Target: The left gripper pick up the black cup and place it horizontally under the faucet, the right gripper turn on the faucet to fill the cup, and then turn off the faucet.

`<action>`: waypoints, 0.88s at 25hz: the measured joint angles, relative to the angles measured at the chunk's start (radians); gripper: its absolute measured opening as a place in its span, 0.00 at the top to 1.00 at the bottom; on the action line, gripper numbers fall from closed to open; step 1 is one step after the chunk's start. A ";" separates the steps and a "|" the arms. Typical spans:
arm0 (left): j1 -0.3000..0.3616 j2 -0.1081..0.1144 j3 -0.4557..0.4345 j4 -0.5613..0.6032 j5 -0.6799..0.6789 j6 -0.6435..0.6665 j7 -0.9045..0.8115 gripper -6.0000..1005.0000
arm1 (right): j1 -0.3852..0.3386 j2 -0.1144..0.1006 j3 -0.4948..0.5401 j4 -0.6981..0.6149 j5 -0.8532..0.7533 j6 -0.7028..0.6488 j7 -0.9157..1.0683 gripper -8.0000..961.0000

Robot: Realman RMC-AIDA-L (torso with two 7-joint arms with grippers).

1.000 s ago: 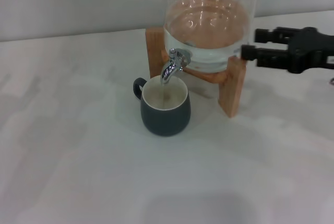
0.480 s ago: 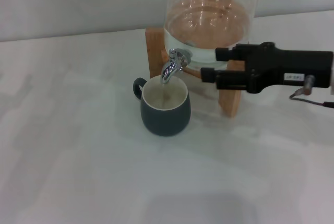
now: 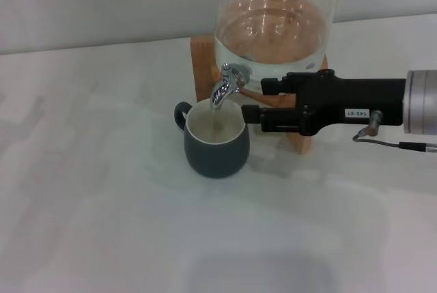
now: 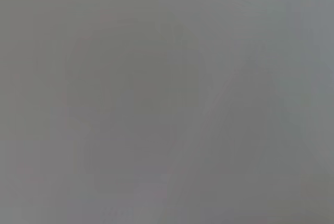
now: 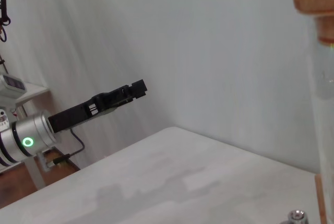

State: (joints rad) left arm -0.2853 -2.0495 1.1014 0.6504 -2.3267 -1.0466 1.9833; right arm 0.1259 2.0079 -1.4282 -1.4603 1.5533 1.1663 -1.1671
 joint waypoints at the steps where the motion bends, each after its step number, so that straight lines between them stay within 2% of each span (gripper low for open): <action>1: 0.000 0.000 0.000 0.000 0.000 -0.001 0.000 0.12 | 0.003 0.000 -0.005 0.005 -0.002 -0.006 0.000 0.27; 7: 0.000 -0.001 0.000 -0.003 0.001 -0.002 -0.002 0.12 | 0.029 0.000 -0.040 0.021 -0.003 -0.007 0.000 0.27; 14: 0.000 -0.002 0.000 -0.006 0.001 0.002 -0.003 0.12 | 0.047 -0.001 -0.047 0.014 0.005 0.051 0.011 0.27; 22: 0.000 -0.001 0.000 -0.008 0.001 0.004 -0.002 0.12 | 0.059 0.001 -0.104 0.013 0.030 -0.022 0.004 0.27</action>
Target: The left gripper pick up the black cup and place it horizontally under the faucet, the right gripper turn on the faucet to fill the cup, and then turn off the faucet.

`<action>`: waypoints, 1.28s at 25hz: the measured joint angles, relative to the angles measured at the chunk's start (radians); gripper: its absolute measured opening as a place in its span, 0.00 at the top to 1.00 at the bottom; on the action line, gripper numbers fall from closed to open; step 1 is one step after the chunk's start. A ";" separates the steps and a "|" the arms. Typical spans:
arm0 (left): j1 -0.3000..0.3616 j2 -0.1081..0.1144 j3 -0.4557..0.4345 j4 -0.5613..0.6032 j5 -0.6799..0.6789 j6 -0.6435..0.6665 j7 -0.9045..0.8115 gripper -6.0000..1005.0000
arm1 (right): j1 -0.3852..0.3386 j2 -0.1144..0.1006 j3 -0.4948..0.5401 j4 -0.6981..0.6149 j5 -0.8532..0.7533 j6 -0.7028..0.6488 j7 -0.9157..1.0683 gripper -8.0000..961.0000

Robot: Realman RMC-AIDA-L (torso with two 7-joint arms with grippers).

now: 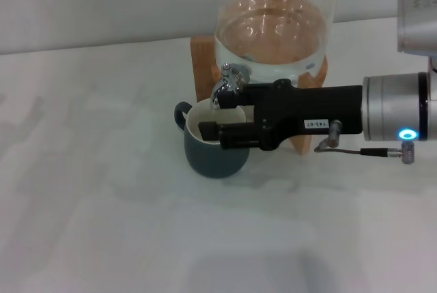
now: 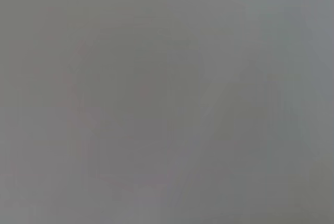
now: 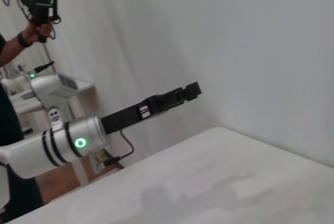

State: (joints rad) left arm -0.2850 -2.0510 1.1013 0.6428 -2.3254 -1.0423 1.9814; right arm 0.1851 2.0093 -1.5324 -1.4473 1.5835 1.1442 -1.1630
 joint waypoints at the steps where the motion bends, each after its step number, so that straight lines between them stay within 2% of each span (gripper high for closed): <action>1: 0.001 0.000 0.000 0.000 0.000 0.000 0.000 0.12 | 0.002 0.000 -0.006 0.001 -0.001 -0.014 0.000 0.27; 19: 0.004 0.002 0.000 0.000 0.000 -0.007 -0.004 0.12 | -0.007 -0.002 0.005 0.005 -0.006 -0.059 0.000 0.27; 32: 0.005 0.002 0.000 0.001 0.000 -0.006 -0.004 0.12 | -0.021 -0.006 0.064 0.006 -0.010 -0.042 -0.002 0.27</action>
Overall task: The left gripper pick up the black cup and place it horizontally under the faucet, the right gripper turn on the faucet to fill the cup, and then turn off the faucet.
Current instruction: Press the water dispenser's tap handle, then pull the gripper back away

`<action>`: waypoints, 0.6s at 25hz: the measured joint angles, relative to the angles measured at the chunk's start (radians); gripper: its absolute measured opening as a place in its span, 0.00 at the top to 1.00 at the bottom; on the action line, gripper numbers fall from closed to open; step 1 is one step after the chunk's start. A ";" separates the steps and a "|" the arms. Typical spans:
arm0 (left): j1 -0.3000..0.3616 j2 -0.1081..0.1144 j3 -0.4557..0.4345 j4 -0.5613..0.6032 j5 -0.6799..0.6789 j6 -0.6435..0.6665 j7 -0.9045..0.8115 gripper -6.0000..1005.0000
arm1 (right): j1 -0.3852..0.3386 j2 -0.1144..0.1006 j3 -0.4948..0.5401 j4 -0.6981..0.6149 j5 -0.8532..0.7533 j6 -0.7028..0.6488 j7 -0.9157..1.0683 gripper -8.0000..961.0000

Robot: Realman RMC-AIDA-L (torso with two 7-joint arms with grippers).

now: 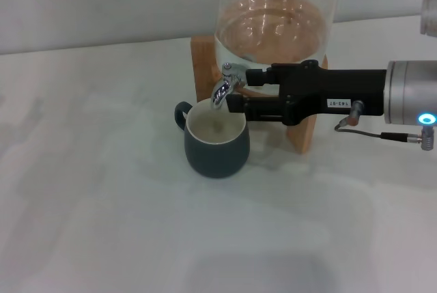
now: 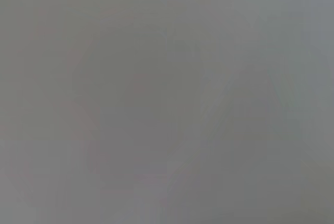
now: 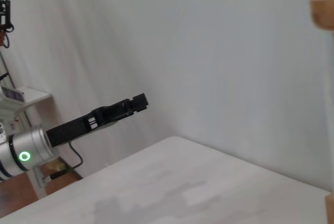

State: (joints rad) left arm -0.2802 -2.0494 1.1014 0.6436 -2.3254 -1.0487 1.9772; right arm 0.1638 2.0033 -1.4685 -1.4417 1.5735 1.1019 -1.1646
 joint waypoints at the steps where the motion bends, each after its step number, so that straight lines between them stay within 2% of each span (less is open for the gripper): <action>1: 0.000 0.000 0.000 0.000 0.000 0.000 0.000 0.12 | -0.001 0.000 0.002 0.000 0.000 0.000 0.000 0.27; 6: -0.003 0.000 0.000 0.000 0.000 0.003 0.000 0.12 | -0.006 0.000 0.011 -0.001 0.000 0.014 -0.001 0.27; 15: -0.004 0.001 0.000 -0.001 0.000 0.007 0.000 0.12 | 0.001 0.001 0.056 -0.015 0.021 0.153 -0.003 0.27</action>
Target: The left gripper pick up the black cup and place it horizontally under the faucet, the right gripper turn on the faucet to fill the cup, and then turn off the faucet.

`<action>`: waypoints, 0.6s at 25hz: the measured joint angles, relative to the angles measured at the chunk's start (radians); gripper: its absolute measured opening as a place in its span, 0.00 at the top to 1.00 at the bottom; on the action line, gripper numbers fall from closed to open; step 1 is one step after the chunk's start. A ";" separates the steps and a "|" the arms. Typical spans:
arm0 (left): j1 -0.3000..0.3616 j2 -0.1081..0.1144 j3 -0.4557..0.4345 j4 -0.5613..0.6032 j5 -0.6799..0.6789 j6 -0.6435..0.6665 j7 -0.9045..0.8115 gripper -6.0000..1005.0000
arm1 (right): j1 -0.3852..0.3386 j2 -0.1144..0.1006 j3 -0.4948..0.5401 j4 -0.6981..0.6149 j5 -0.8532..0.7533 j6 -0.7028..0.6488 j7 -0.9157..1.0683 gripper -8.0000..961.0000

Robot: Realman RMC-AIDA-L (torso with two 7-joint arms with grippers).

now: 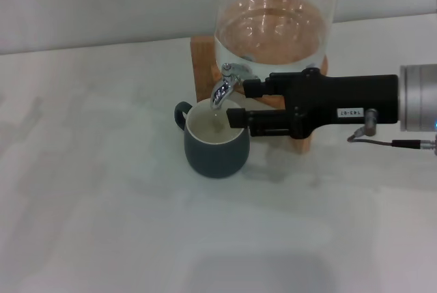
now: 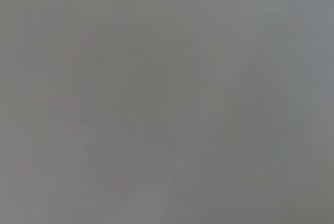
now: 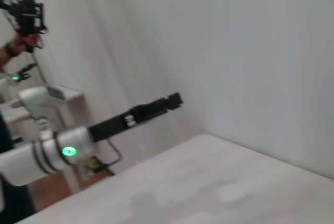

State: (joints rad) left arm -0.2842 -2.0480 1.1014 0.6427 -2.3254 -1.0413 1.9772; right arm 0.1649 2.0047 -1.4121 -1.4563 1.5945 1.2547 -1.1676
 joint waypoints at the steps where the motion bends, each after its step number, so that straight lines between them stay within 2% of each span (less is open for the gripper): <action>1: 0.000 0.000 0.000 0.000 0.000 0.000 0.000 0.12 | 0.000 0.000 0.016 0.000 0.004 0.024 -0.002 0.27; 4: 0.003 0.001 0.000 0.000 0.000 -0.001 0.000 0.12 | -0.005 0.000 0.090 0.002 0.010 0.100 -0.003 0.27; 8: 0.007 0.002 0.000 0.000 0.000 -0.006 -0.001 0.12 | -0.037 0.000 0.240 0.017 0.013 0.194 -0.001 0.27; 10: 0.007 0.003 0.000 0.000 0.000 -0.007 -0.002 0.12 | -0.057 0.000 0.327 0.023 0.013 0.221 -0.002 0.27; 11: 0.007 0.003 0.000 0.000 0.000 -0.007 -0.002 0.12 | -0.070 -0.001 0.417 0.039 0.009 0.236 -0.007 0.27; 12: 0.007 0.003 0.000 0.000 0.000 -0.007 -0.003 0.12 | -0.070 -0.001 0.417 0.039 0.009 0.236 -0.007 0.27; 15: 0.005 0.002 0.000 0.000 0.000 -0.005 -0.004 0.12 | -0.069 -0.002 0.564 0.103 0.006 0.256 -0.042 0.27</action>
State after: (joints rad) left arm -0.2789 -2.0459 1.1013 0.6431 -2.3255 -1.0464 1.9737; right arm 0.0963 2.0023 -0.8485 -1.3528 1.6007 1.5107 -1.2101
